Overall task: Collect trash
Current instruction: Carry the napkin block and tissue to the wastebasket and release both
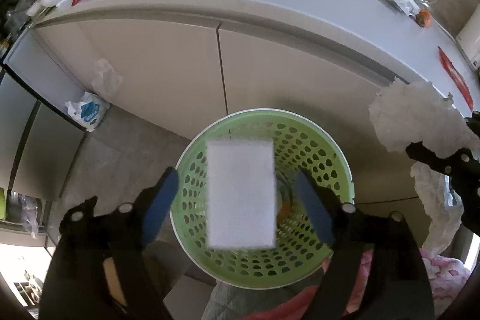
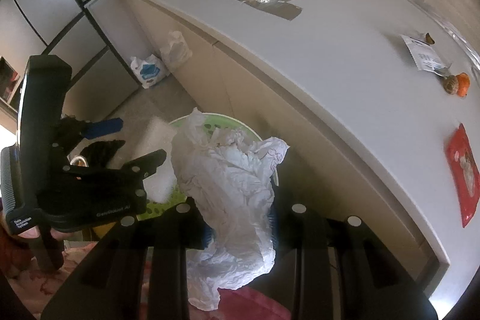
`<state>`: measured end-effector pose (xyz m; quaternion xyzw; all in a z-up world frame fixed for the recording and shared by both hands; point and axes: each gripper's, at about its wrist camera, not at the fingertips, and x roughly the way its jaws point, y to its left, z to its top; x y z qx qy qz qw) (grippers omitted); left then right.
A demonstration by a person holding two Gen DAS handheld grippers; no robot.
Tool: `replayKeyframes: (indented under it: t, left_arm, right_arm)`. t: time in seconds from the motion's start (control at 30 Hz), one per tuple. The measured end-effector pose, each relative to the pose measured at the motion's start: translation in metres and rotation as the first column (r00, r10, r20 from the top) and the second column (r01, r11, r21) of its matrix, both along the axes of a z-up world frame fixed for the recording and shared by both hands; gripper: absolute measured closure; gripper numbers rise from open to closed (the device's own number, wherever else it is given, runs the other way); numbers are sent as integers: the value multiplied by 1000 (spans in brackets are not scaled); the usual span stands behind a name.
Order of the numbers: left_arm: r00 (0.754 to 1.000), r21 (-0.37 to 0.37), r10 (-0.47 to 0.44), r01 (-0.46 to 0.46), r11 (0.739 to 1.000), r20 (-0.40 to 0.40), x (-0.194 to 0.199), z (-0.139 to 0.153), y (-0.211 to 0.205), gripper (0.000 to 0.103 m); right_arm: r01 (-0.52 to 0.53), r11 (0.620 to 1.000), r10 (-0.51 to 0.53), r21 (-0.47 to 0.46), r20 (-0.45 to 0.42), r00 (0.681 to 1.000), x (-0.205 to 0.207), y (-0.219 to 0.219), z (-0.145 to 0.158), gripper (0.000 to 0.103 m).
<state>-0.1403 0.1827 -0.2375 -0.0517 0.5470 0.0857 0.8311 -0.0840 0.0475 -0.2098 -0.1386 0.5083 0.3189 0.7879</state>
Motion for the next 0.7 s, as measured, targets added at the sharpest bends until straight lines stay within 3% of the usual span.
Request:
replayKeyframes:
  t: [0.33, 0.7]
  left_arm:
    - [1000, -7, 17, -17, 1000, 6, -1, 6, 7, 21]
    - [985, 45, 167, -169, 985, 42, -9, 21, 55, 19]
  right_arm:
    - [-23, 1000, 23, -2, -14, 1000, 1, 7, -5, 73]
    - [-141, 990, 141, 2, -69, 988, -6, 37, -33, 71]
